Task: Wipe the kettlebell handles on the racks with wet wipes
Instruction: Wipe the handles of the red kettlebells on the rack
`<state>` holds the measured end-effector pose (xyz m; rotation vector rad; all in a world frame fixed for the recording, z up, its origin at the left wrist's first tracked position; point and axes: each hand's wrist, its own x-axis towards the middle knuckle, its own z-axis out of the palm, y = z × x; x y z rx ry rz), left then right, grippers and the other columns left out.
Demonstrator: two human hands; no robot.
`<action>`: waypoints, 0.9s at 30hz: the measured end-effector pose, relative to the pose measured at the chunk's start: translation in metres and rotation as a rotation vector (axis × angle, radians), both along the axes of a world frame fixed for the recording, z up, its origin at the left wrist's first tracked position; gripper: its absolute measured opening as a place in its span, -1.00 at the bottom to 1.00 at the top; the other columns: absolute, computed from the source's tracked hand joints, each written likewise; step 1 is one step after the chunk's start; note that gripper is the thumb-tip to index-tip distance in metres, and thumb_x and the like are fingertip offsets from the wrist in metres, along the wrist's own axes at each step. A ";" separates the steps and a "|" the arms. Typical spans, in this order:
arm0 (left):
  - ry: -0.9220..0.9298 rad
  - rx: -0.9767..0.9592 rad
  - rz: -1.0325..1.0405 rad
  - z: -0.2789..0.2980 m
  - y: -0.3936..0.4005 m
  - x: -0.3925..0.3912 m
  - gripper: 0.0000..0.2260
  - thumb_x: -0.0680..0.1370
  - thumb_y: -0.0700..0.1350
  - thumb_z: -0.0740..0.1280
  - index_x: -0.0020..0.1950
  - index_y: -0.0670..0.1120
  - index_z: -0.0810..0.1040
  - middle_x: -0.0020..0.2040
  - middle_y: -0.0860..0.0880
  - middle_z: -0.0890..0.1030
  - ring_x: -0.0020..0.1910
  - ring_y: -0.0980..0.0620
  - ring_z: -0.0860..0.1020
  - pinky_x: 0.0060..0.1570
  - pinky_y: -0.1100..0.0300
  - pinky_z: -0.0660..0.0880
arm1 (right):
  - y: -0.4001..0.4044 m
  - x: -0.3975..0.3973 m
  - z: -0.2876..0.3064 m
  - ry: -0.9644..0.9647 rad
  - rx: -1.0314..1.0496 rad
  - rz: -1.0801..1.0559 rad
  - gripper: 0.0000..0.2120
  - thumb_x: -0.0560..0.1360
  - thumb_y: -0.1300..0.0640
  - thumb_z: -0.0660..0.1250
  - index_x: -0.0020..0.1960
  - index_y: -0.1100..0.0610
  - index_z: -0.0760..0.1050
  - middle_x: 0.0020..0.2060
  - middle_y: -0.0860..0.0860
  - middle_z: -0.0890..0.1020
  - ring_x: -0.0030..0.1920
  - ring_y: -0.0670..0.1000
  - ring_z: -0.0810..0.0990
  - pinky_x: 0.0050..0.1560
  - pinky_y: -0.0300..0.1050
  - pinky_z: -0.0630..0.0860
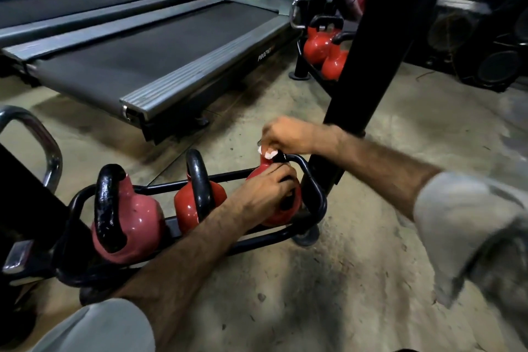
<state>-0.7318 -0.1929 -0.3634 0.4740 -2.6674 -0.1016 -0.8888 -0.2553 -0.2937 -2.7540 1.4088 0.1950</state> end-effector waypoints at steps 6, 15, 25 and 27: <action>0.059 0.063 0.047 0.006 0.003 -0.002 -0.67 0.47 -0.09 0.19 0.02 -0.22 0.65 0.06 -0.15 0.63 0.06 -0.13 0.62 0.15 0.15 0.46 | 0.049 -0.008 -0.030 -0.687 -0.241 -0.589 -0.85 0.47 0.29 0.40 -0.03 0.13 0.70 -0.26 -0.17 0.52 -0.15 -0.10 0.54 -0.16 -0.58 0.29; 0.133 0.215 0.132 0.004 -0.004 0.004 -0.68 0.42 -0.14 0.45 0.14 -0.20 0.61 0.19 -0.15 0.55 0.11 -0.12 0.58 0.06 0.14 0.53 | 0.056 -0.015 -0.041 -0.853 -0.143 -0.678 -0.90 0.51 0.17 0.42 -0.01 0.05 0.69 -0.11 -0.14 0.66 -0.09 -0.20 0.59 -0.07 -0.49 0.41; 0.258 0.210 0.160 -0.001 -0.014 -0.004 -0.70 0.42 0.05 0.32 -0.11 -0.15 0.69 -0.07 -0.04 0.63 -0.08 0.04 0.57 -0.09 0.16 0.54 | 0.019 -0.010 -0.041 -0.964 -0.067 -0.823 -0.86 0.52 0.13 0.40 0.05 0.12 0.67 -0.04 -0.03 0.71 -0.11 -0.18 0.59 -0.22 -0.63 0.37; 0.248 0.215 0.167 0.002 -0.015 -0.005 -0.75 0.43 0.01 0.36 -0.09 -0.15 0.68 -0.06 -0.04 0.63 -0.06 0.00 0.59 -0.07 0.12 0.56 | 0.015 -0.011 -0.044 -0.996 -0.038 -0.845 -0.85 0.52 0.11 0.41 0.05 0.11 0.67 -0.07 -0.02 0.71 -0.10 -0.14 0.62 -0.13 -0.53 0.48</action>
